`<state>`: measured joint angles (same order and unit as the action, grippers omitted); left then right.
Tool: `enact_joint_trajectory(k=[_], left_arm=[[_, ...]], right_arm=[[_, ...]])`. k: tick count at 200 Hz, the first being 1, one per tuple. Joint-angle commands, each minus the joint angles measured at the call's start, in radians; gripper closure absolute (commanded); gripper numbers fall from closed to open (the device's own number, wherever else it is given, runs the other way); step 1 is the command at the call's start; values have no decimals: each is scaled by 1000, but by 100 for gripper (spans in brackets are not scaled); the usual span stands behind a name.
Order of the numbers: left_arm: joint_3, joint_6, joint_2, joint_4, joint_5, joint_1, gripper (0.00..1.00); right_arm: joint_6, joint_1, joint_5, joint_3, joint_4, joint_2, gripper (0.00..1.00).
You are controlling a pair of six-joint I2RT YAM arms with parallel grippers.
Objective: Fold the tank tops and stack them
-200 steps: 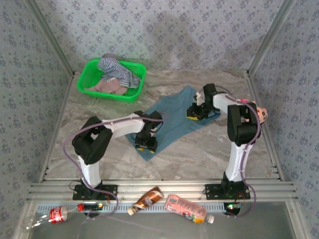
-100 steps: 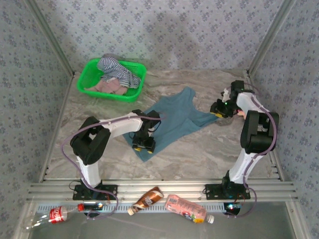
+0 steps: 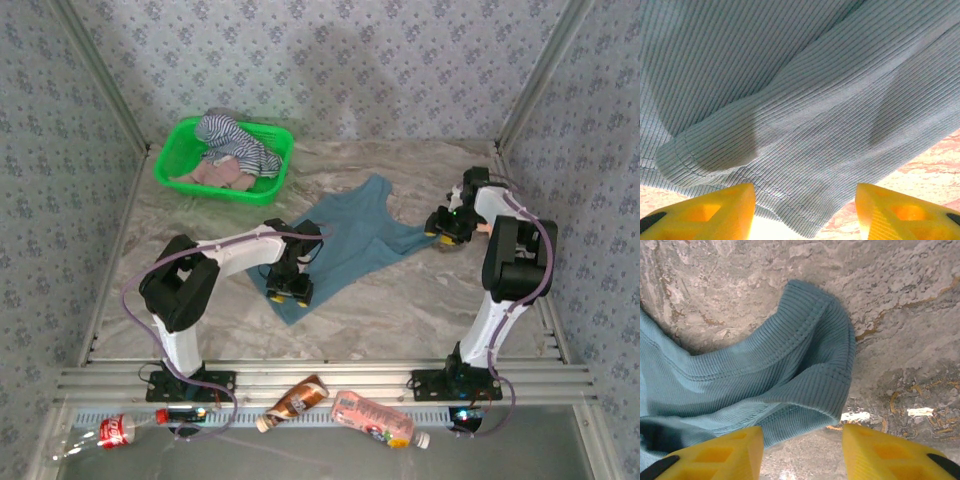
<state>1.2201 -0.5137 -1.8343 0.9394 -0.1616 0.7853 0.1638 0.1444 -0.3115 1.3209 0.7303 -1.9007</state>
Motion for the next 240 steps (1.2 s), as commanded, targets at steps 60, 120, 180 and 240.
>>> enact_joint_trajectory(k=[60,120,180,240], left_arm=[[-37,-2,38,15,-8,-2,45],[-50,9,32,18,-1,-2,44],[-52,26,13,18,22,-2,44],[-67,18,33,30,41,-3,44]], right_arm=[[16,-8,-10,59,-33,-65,87],[35,-22,-47,119,20,-64,94],[42,-41,-44,214,42,-176,89],[56,-58,4,259,33,-235,79]])
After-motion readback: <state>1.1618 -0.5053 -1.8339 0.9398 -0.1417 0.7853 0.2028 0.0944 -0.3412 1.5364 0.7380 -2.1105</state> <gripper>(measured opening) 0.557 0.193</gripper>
